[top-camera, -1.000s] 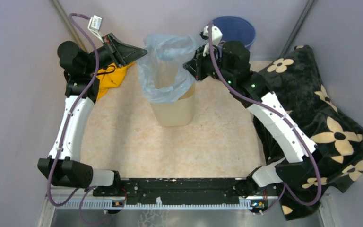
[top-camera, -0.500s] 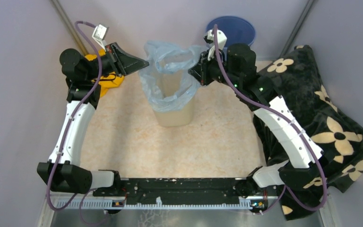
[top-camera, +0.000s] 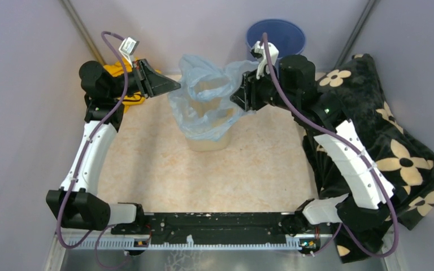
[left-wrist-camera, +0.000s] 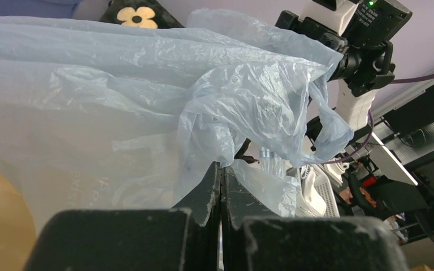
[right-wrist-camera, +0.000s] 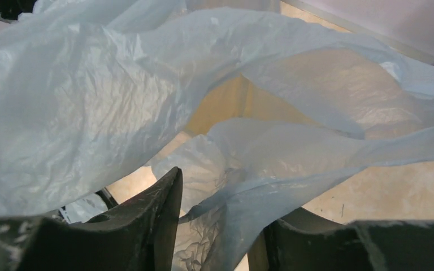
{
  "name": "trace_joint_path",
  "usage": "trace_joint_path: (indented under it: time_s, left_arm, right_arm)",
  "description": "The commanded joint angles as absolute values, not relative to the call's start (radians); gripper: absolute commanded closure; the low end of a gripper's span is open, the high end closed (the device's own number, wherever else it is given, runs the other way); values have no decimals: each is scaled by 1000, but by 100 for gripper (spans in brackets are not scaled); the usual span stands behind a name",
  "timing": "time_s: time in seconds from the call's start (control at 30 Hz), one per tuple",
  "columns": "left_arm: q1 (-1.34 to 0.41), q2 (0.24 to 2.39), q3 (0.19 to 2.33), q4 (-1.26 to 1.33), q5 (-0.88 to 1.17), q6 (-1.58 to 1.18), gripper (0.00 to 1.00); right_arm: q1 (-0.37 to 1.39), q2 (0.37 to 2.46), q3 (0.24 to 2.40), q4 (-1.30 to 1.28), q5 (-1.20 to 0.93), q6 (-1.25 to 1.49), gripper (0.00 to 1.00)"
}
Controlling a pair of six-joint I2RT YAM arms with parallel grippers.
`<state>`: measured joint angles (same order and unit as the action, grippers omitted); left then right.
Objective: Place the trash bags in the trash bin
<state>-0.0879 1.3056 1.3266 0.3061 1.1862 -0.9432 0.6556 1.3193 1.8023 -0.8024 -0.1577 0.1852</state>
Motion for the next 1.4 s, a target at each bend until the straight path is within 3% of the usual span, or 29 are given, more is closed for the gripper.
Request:
trace_joint_path:
  time_s: [0.0, 0.43, 0.47, 0.53, 0.6, 0.63, 0.7, 0.83, 0.93, 1.37]
  left_arm:
    - [-87, 1298, 1328, 339, 1237, -950, 100]
    - [-98, 1325, 1341, 375, 1225, -971, 100]
    - [-100, 1326, 1342, 375, 1223, -971, 100]
    - [-103, 1326, 1344, 377, 1220, -971, 100]
    - [-105, 1326, 1347, 378, 1217, -972, 100]
    - [-108, 1326, 1350, 378, 1216, -973, 100]
    - [-112, 1326, 1353, 378, 1212, -974, 100]
    - [-116, 1327, 1362, 377, 1209, -977, 100]
    - [-120, 1331, 1363, 379, 1207, -977, 100]
    - [-123, 1321, 1361, 368, 1220, -974, 100]
  right_arm:
    - [647, 1238, 1864, -831, -237, 194, 51]
    - [648, 1213, 2076, -983, -280, 109, 31]
    - [648, 1208, 2078, -981, -278, 113, 33]
    - [648, 1200, 2060, -959, -315, 129, 51]
    - [647, 1207, 2032, -926, -366, 150, 95]
    - [649, 1209, 2008, -898, -388, 166, 100]
    - [682, 1225, 1967, -862, -415, 166, 100]
    - [918, 1298, 1941, -880, -210, 72, 100]
    - [990, 1347, 1902, -848, -148, 51, 100]
    - [1023, 1345, 1527, -314, 280, 7, 100]
